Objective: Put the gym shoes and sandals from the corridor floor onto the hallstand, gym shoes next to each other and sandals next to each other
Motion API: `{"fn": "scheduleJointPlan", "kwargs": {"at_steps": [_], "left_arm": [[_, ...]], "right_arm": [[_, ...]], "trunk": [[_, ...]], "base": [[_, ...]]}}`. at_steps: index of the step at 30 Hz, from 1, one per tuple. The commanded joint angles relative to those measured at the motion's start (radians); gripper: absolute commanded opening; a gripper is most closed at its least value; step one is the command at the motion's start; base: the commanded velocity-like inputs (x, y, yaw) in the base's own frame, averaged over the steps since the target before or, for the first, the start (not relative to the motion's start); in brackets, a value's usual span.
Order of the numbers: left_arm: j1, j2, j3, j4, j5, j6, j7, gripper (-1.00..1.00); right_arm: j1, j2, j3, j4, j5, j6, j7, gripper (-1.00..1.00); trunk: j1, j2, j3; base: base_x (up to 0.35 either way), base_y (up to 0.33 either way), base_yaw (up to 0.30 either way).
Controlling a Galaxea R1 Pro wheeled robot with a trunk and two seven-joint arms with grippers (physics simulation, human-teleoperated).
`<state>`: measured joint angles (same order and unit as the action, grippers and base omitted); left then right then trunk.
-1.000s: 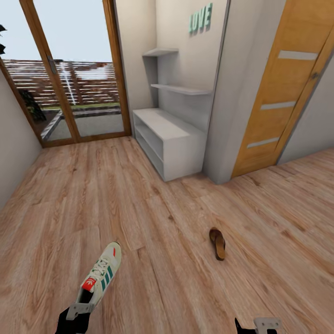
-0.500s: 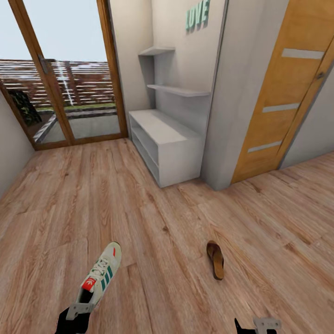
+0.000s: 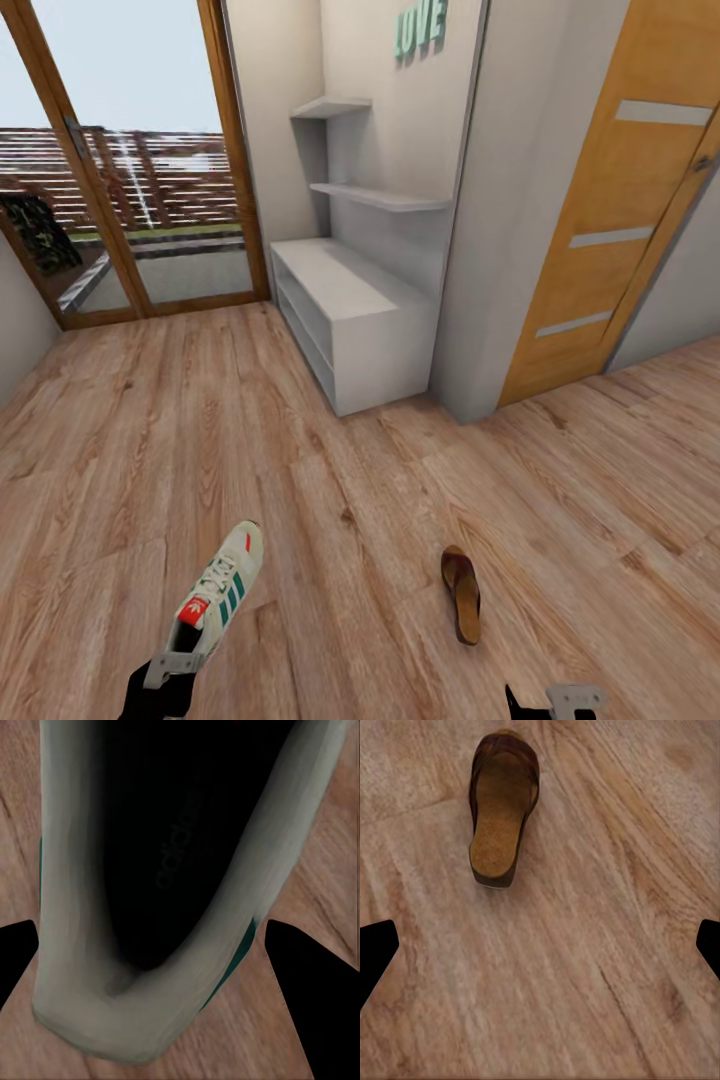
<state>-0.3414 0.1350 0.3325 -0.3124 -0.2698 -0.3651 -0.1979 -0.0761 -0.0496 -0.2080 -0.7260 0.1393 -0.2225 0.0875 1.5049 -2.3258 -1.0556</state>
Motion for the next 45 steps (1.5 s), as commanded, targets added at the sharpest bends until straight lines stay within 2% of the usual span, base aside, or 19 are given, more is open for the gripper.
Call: {"fn": "scheduleJointPlan", "kwargs": {"at_steps": [1,6,10,14,18,21,24,28,34,38,45], "left_arm": [[-0.001,-0.001,0.008,-0.001,-0.01,-0.003,-0.006,-1.0],[-0.01,-0.002,0.005,-0.008,-0.012,0.008,-0.012,-1.0],[-0.023,-0.001,0.005,-0.016,-0.01,0.016,-0.015,-1.0],[-0.078,-0.004,0.005,-0.026,-0.01,0.031,-0.016,-1.0],[-0.151,-0.007,0.006,-0.031,-0.01,0.099,-0.018,-1.0],[-0.211,-0.013,0.006,-0.034,-0.008,0.176,-0.026,-1.0],[-0.269,-0.019,0.008,-0.034,-0.007,0.24,-0.037,-1.0],[-0.334,-0.023,0.012,-0.034,-0.005,0.298,-0.039,-1.0],[-0.404,-0.027,0.016,-0.033,-0.004,0.382,-0.04,-1.0],[-0.425,-0.033,0.017,-0.034,-0.004,0.414,-0.036,-1.0],[-0.419,-0.037,0.017,-0.037,-0.005,0.419,-0.033,-1.0]], "right_arm": [[-0.001,0.001,-0.006,-0.001,0.01,-0.004,0.007,1.0],[-0.001,0.006,-0.005,-0.039,0.01,-0.001,0.005,1.0],[-0.001,0.02,-0.005,-0.121,0.01,0.005,0.004,1.0],[-0.003,0.035,-0.004,-0.189,0.01,0.028,0.003,1.0],[-0.031,0.05,-0.004,-0.215,0.01,0.105,0.003,1.0],[-0.086,0.057,-0.004,-0.22,0.009,0.182,0.002,1.0],[-0.15,0.061,-0.004,-0.217,0.01,0.24,0.002,1.0],[-0.212,0.064,-0.004,-0.199,0.011,0.275,0.002,1.0],[-0.274,0.065,-0.004,-0.133,0.011,0.287,0.001,1.0],[-0.305,0.065,-0.005,-0.055,0.012,0.287,0.001,1.0],[-0.326,0.061,-0.006,0.015,0.014,0.282,0.002,1.0]], "trunk": [[0.0,0.0,-0.001],[0.0,0.0,-0.001],[0.0,0.0,-0.001],[0.0,0.0,-0.001],[0.0,0.0,-0.001],[0.0,0.0,-0.001],[0.0,0.0,-0.001],[0.0,0.0,-0.001],[0.0,0.0,-0.001],[0.0,0.0,-0.001],[0.0,0.0,-0.001]], "base": [[0.013,-0.003,0.0],[0.005,-0.001,0.0],[0.001,0.0,0.0],[0.0,0.0,0.0],[0.0,0.0,0.0],[0.0,0.0,0.0],[0.0,0.0,0.0],[0.0,0.0,0.0],[0.0,0.0,0.0],[0.0,0.0,0.0],[0.015,0.0,0.0]]}}
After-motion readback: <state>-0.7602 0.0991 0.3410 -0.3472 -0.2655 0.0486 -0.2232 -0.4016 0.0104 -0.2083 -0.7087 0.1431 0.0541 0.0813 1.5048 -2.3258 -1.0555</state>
